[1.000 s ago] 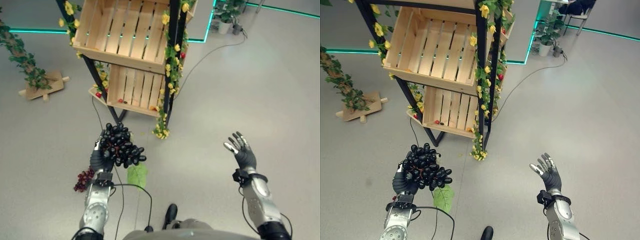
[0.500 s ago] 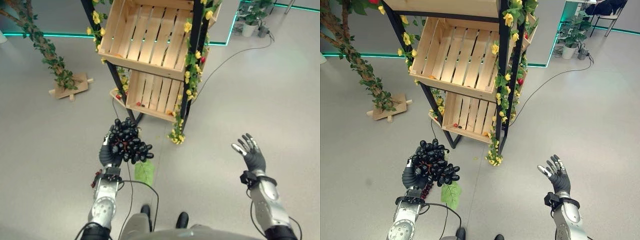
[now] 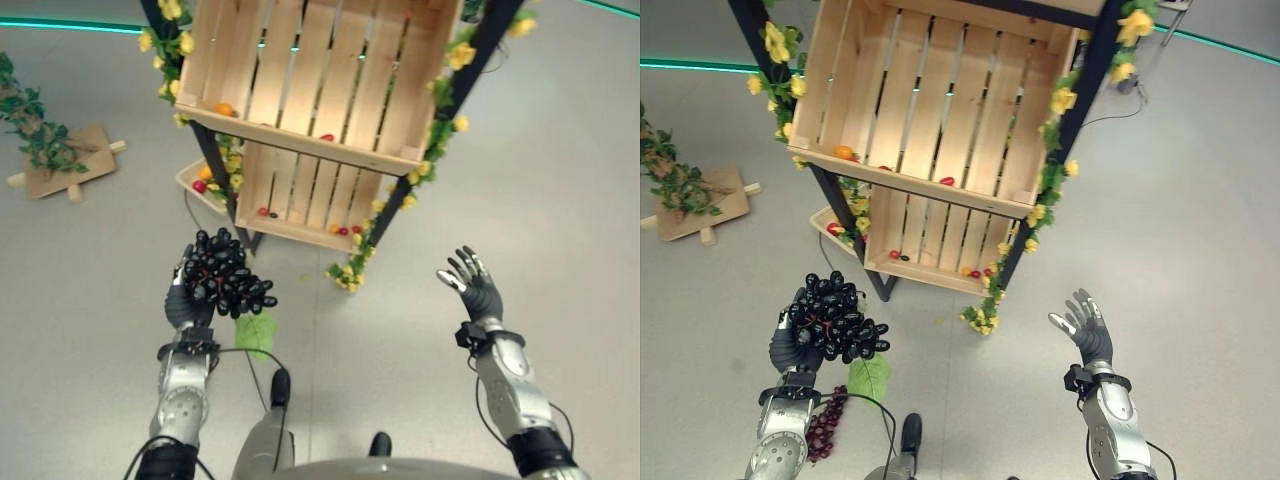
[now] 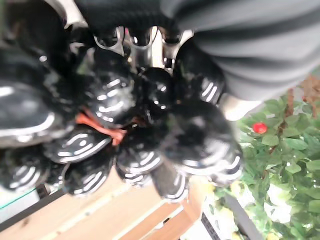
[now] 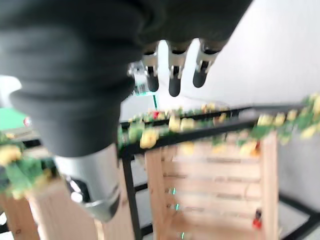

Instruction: Pick up the fruits from the basket on one side to the basket on the other side

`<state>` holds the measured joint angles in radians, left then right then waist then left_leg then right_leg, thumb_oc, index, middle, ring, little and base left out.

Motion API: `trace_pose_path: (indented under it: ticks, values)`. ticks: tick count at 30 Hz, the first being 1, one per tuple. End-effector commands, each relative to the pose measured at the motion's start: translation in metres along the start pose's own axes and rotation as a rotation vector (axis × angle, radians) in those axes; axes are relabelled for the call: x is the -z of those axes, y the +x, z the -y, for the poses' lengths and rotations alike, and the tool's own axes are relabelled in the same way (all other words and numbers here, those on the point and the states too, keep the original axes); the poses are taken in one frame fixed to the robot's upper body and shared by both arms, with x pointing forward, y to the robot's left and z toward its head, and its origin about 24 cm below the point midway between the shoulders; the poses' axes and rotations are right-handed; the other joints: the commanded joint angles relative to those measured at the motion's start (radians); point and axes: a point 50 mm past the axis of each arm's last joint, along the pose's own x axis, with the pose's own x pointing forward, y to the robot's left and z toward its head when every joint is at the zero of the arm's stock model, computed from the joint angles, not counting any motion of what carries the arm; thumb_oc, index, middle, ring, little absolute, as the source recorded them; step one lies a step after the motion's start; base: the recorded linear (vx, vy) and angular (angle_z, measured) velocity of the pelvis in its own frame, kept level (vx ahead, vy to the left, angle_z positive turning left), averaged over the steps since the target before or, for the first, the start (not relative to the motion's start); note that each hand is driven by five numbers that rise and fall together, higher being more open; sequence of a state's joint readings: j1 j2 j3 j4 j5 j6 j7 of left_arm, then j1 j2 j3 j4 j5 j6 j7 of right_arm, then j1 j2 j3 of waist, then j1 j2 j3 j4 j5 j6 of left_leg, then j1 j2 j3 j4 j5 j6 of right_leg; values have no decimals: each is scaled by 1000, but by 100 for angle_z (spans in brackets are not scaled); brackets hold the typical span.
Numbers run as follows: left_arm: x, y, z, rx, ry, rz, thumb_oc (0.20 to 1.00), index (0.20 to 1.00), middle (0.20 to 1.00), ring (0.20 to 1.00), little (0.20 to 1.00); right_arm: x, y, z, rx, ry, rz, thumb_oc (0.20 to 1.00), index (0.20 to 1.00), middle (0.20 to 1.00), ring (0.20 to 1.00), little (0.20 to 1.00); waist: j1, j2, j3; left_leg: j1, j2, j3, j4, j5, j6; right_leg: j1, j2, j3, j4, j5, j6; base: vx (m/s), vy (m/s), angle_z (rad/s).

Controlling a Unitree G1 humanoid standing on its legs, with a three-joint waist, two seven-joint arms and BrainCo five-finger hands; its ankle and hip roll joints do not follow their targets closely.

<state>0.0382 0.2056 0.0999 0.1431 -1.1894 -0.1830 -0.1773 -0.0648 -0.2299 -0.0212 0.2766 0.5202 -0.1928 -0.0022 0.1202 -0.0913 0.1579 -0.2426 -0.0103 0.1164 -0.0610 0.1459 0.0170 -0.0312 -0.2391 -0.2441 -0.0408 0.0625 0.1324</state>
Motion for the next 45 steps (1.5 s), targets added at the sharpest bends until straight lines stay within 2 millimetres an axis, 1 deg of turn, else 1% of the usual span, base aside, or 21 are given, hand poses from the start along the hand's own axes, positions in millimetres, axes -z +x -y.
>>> trace_pose_path:
  ticks: [1,4,7,8,9,10,12,13,15,18,19,20,21,22,23,25,27,29,31,38,45]
  values:
    - [-23,6,27,171,84,90,200,200,200,200,200,-32,11,2,-35,-60,136,1000,1000,1000,1000,1000,16,65,-82,-32,62,-41,101,-105,-65,-117,-163,-74,-46,210,129,55,172,-12]
    - [-23,4,26,162,83,93,200,200,200,200,200,-29,12,1,-33,-61,125,1000,1000,1000,1000,1000,9,82,-80,-2,59,-34,98,-122,-58,-109,-185,-116,-46,227,129,139,274,-15]
    - [-23,5,25,152,77,102,200,200,200,200,200,-25,9,2,-45,-65,101,1000,1000,1000,1000,1000,-12,47,-76,51,-30,-18,105,-163,-22,-29,-102,-66,-46,207,116,262,321,11]
    - [-19,2,23,142,77,81,200,200,200,200,200,-20,6,3,-57,-73,73,1000,1000,1000,1000,1000,-11,12,-81,87,-101,5,92,-176,8,1,86,-55,-36,111,71,352,456,30]
    - [-17,1,23,144,78,72,200,200,200,200,200,-19,5,4,-59,-67,64,1000,1000,1000,1000,1000,-10,1,-77,100,-122,10,83,-170,13,-6,165,-39,-17,64,62,254,360,13]
    - [-17,1,23,144,79,72,200,200,200,200,200,-19,5,4,-59,-67,65,1000,1000,1000,1000,1000,-9,0,-78,99,-122,11,81,-167,13,-8,164,-38,-15,63,61,171,201,-13]
    - [-15,-1,24,139,80,61,200,200,200,200,200,-14,3,5,-66,-50,50,1000,1000,1000,1000,1000,-7,-31,-70,127,-162,19,67,-142,5,-14,315,-9,22,2,55,328,250,-14]
    - [-13,1,27,147,74,57,200,200,200,200,200,-14,2,6,-67,-41,53,1000,1000,1000,1000,1000,-10,-53,-60,140,-195,10,67,-124,-23,-19,388,5,21,-6,53,455,214,0]
    - [-6,1,29,147,52,40,200,200,200,200,200,-15,2,3,-74,-32,66,1000,1000,1000,1000,1000,-7,-28,-59,170,-175,-4,77,-113,-41,-25,369,-36,13,-70,-25,357,72,8]
    - [-5,1,31,144,30,52,200,200,200,200,200,-20,5,0,-93,-46,79,1000,1000,1000,1000,1000,-7,-5,-60,212,-144,-4,82,-136,-54,-2,351,-73,-11,-95,-50,322,-4,14]
    - [-3,2,31,140,19,47,200,200,200,200,200,-22,5,1,-89,-62,85,1000,1000,1000,1000,1000,-11,18,-57,233,-124,-8,101,-120,-72,-15,334,-93,-4,-98,-58,417,-24,8]
    - [3,2,32,138,-5,34,200,200,200,200,200,-22,3,5,-79,-74,83,1000,1000,1000,1000,1000,-29,60,-58,259,-94,-42,172,-74,-121,4,314,-107,-8,-104,-71,529,-28,26]
    - [7,2,33,138,-19,27,200,200,200,200,200,-24,3,8,-69,-81,91,1000,1000,1000,1000,1000,-38,75,-55,244,-83,-50,242,-20,-156,8,294,-126,-7,-93,-73,393,-17,48]
    - [7,2,33,138,-19,27,200,200,200,200,200,-24,3,8,-69,-81,91,1000,1000,1000,1000,1000,-39,74,-56,243,-83,-51,242,-19,-156,7,293,-127,-7,-93,-73,412,-36,80]
    - [13,1,33,130,-31,13,200,200,200,200,200,-24,0,14,-51,-109,81,1000,1000,1000,1000,1000,-42,72,-38,202,-58,-33,413,30,-208,56,239,-138,-8,-85,-77,393,-45,65]
    - [12,0,34,140,-34,14,200,200,200,200,200,-26,0,17,-50,-110,79,1000,1000,1000,1000,1000,-31,50,-19,127,-62,-9,526,29,-213,96,195,-141,-13,-85,-79,410,-64,60]
    - [13,0,34,130,-55,12,200,200,200,200,200,-28,0,20,-36,-127,78,1000,1000,1000,1000,1000,-18,36,-4,42,-38,18,548,4,-196,129,162,-138,-35,-77,-71,301,-15,14]
    - [15,0,34,117,-58,1,200,200,200,200,200,-30,1,22,-11,-115,89,1000,1000,1000,1000,1000,-4,32,-1,-1,23,33,422,-73,-137,157,150,-124,-46,-84,-51,312,91,-11]
    - [17,-2,33,117,-35,-12,200,200,200,200,200,-30,1,23,-10,-135,92,1000,1000,1000,1000,1000,13,44,-14,-12,25,-5,214,-67,-117,167,154,-107,-46,-92,-29,268,147,-3]
    - [11,-7,29,121,-36,4,200,200,200,200,200,-20,0,18,-27,-111,58,1000,1000,1000,1000,1000,-1,39,-49,128,-15,-21,39,-70,-73,136,167,-83,-46,-71,-27,101,87,-28]
    - [1,-7,24,93,-19,37,200,200,200,200,200,-13,-2,15,-20,-77,36,1000,1000,1000,1000,1000,9,20,-55,174,-19,-8,-12,-71,-53,115,183,-71,-46,-66,-24,18,39,-12]
